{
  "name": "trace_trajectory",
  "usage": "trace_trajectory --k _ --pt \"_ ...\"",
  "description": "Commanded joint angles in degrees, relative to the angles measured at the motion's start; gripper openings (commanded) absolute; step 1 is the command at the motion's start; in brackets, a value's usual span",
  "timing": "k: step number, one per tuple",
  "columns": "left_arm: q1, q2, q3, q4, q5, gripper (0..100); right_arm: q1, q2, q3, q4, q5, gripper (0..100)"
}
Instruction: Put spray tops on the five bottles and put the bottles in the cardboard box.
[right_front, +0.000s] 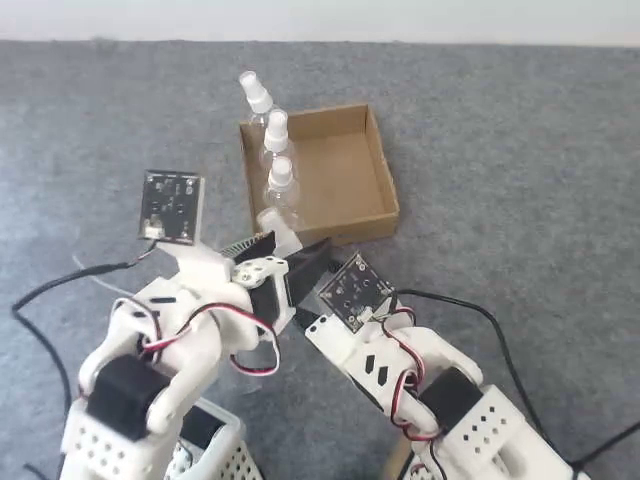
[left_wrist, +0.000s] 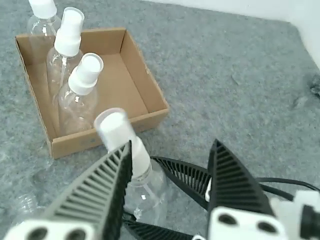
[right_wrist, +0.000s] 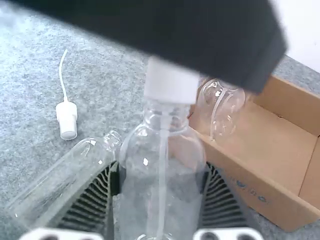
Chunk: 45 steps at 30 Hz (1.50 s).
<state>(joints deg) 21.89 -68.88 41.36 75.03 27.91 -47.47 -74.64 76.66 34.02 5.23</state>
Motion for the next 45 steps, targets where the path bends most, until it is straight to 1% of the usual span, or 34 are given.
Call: trace_trajectory --k 1,4,9,14,18,20,23,28,32,36,39,42,45 --pt "0.26 -1.85 -0.22 -1.93 -0.35 23 0.75 -1.36 -0.79 -0.75 0.35 4.8" --pt "-1.41 -1.85 -0.31 -1.93 -0.35 23 0.75 -1.36 -0.70 -0.75 0.35 4.8" --pt "-8.26 -2.64 -0.48 -3.60 -0.35 23 1.71 -1.36 -0.79 -1.36 0.44 4.8" --pt "-13.54 -7.82 -0.22 -5.89 -0.35 23 4.00 -1.36 -0.79 -3.74 0.44 4.8" --pt "-16.62 -11.78 1.89 -6.86 -0.35 23 3.74 -1.36 -0.97 -3.74 0.44 4.8" --pt "-18.11 -13.36 5.05 -9.23 -0.35 23 3.74 -1.45 -1.32 -3.91 0.44 4.8" --pt "-20.75 -15.56 11.47 -15.03 -0.18 23 3.74 -1.45 -1.49 -5.76 0.44 4.8" --pt "-24.26 -20.48 20.62 -23.30 -0.09 23 3.65 -2.07 -1.85 -5.85 0.44 4.8" --pt "-23.91 -25.23 26.33 -26.02 -0.09 23 3.56 -6.55 -1.49 -5.23 0.26 4.8" --pt "-23.30 -29.98 30.29 -26.46 -0.26 23 0.84 -11.74 0.70 -4.44 0.44 4.8" --pt "-18.73 -33.41 31.87 -24.70 -2.55 23 -1.54 -14.11 2.81 -4.62 0.53 4.8" --pt "-13.19 -35.87 31.87 -21.63 -5.54 23 -1.80 -14.64 3.43 -4.44 0.53 4.8" --pt "-10.46 -35.52 31.78 -20.84 -6.07 23 -1.63 -14.64 3.60 -4.35 0.53 4.7"
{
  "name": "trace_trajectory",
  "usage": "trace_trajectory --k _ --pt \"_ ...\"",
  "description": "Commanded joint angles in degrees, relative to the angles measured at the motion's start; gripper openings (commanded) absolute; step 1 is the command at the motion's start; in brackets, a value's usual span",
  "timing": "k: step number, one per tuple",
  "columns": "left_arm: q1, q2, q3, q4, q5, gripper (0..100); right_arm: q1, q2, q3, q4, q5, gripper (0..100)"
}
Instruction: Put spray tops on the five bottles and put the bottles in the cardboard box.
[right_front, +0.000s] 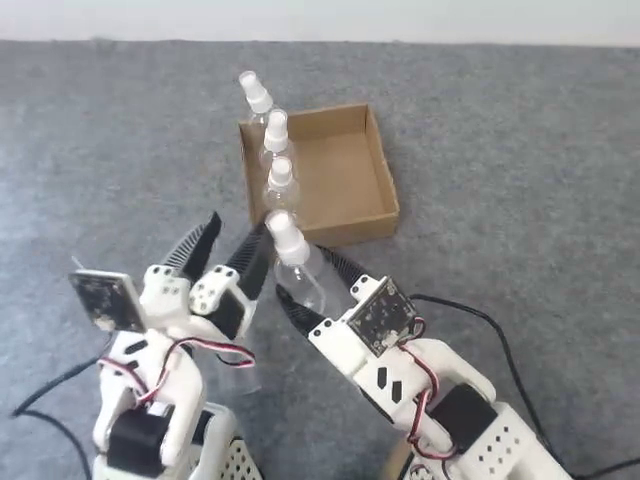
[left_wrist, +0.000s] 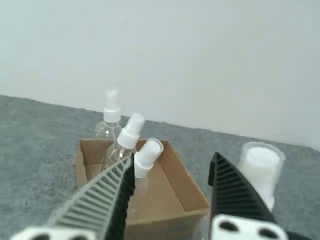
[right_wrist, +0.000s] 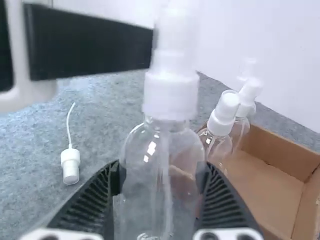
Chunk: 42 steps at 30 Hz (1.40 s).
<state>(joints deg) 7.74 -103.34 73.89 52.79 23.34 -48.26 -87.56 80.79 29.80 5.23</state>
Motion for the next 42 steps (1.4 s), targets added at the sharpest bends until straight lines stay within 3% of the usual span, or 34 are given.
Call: trace_trajectory --k 1,10,15,21,32,42 --pt "4.04 -1.05 -0.75 1.58 -1.58 23 -0.84 -1.71 -0.44 -0.13 0.53 4.7" --pt "4.22 -0.97 -0.40 1.76 -4.31 23 -0.84 -1.71 -0.35 -0.13 0.53 4.7" --pt "10.11 -0.88 0.57 3.87 -8.62 23 -0.75 -1.71 1.23 -0.13 0.62 4.7" --pt "9.85 -0.97 0.75 3.69 -8.62 23 -0.66 -1.71 1.32 -0.04 0.62 4.7" --pt "2.02 -1.05 -0.84 1.32 -8.53 23 3.47 -2.24 1.23 2.95 0.62 4.7" --pt "-10.55 -1.05 -3.47 1.49 -8.88 23 4.00 -2.24 1.32 5.58 0.62 4.7"
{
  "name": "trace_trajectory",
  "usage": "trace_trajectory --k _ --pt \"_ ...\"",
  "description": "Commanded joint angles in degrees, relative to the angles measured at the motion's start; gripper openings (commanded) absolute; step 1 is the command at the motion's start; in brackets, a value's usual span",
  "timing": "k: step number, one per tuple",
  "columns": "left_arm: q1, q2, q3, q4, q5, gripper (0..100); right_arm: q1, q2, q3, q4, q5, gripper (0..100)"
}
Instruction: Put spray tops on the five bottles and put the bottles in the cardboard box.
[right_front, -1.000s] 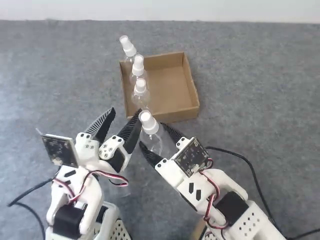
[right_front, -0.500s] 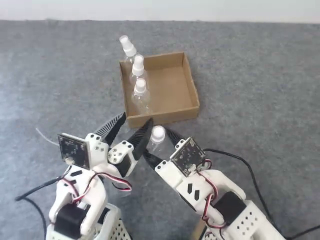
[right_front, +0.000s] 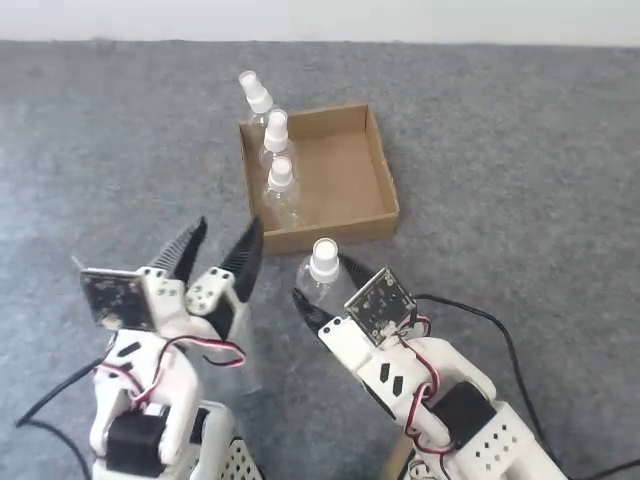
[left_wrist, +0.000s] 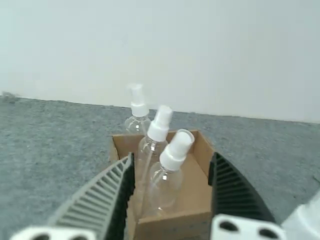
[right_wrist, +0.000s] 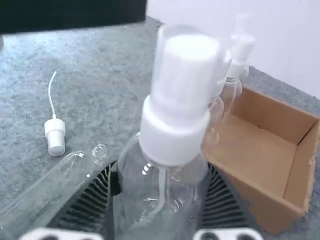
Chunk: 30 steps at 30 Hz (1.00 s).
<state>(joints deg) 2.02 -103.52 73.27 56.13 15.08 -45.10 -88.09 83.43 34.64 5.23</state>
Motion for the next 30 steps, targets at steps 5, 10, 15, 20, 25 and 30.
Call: trace_trajectory --k 5,10,15,20,25,30 --pt "-13.80 -0.88 -2.77 -1.67 -0.62 23 3.21 -1.71 -1.32 1.45 0.62 4.7" --pt "-20.13 -0.88 0.22 -2.11 -0.62 23 6.73 -1.63 -1.32 1.45 0.53 4.7" --pt "-22.42 -0.88 6.11 -2.11 -0.62 23 7.34 -1.27 -1.32 1.45 0.53 4.7" --pt "-23.65 -0.88 9.98 -2.11 -0.70 23 7.69 -1.27 -1.76 1.54 0.53 4.7" --pt "-23.65 -0.88 13.49 -2.73 -0.70 23 11.65 -1.19 -5.45 1.54 0.62 4.7" --pt "-23.65 -0.88 18.07 -8.09 -0.70 23 12.35 -1.10 -9.85 1.54 0.70 4.7"
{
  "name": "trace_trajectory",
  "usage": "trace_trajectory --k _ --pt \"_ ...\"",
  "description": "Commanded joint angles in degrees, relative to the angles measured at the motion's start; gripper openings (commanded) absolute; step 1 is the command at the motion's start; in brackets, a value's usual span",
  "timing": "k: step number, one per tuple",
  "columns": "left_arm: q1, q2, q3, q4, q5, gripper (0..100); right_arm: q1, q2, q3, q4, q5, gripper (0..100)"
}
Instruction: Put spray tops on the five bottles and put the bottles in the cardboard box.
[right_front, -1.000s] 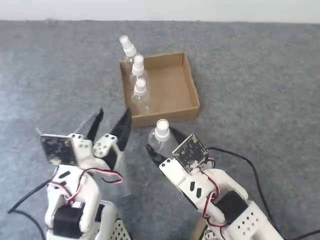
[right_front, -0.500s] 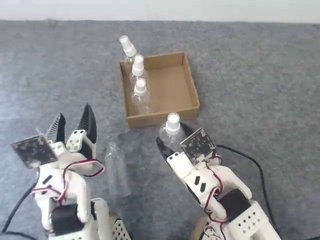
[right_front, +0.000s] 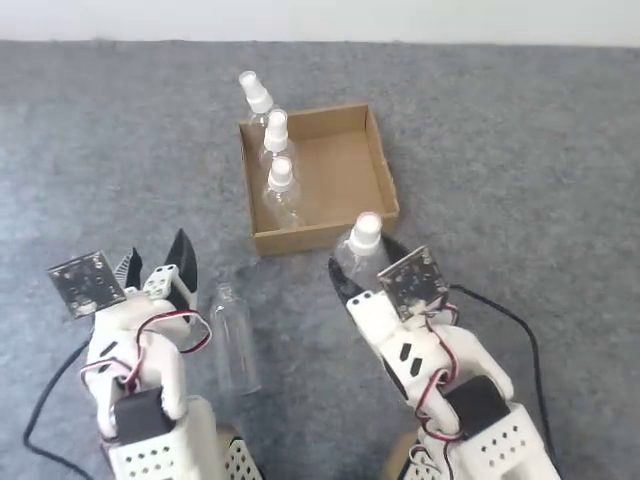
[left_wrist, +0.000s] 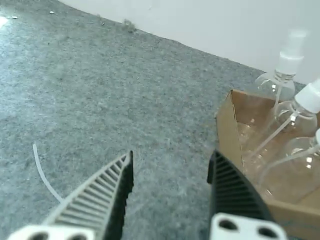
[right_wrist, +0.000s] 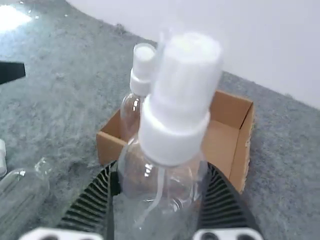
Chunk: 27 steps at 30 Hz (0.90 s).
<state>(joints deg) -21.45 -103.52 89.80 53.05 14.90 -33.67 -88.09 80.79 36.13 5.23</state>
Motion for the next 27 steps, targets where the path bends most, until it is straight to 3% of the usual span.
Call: trace_trajectory --k 1,7,16,27 --pt "-0.18 -0.88 2.07 -5.89 -0.53 23 1.01 -1.10 -8.18 0.04 0.70 4.7" --pt "-0.18 -0.88 2.59 -6.77 -0.53 23 1.10 1.27 -15.21 0.04 0.70 4.7" --pt "-0.26 -0.88 2.68 -6.68 -0.53 23 1.27 21.58 -31.03 -0.75 2.99 4.7" --pt "-0.44 -0.88 3.30 -6.77 -0.53 23 6.55 45.76 -39.21 -16.40 2.73 4.7"
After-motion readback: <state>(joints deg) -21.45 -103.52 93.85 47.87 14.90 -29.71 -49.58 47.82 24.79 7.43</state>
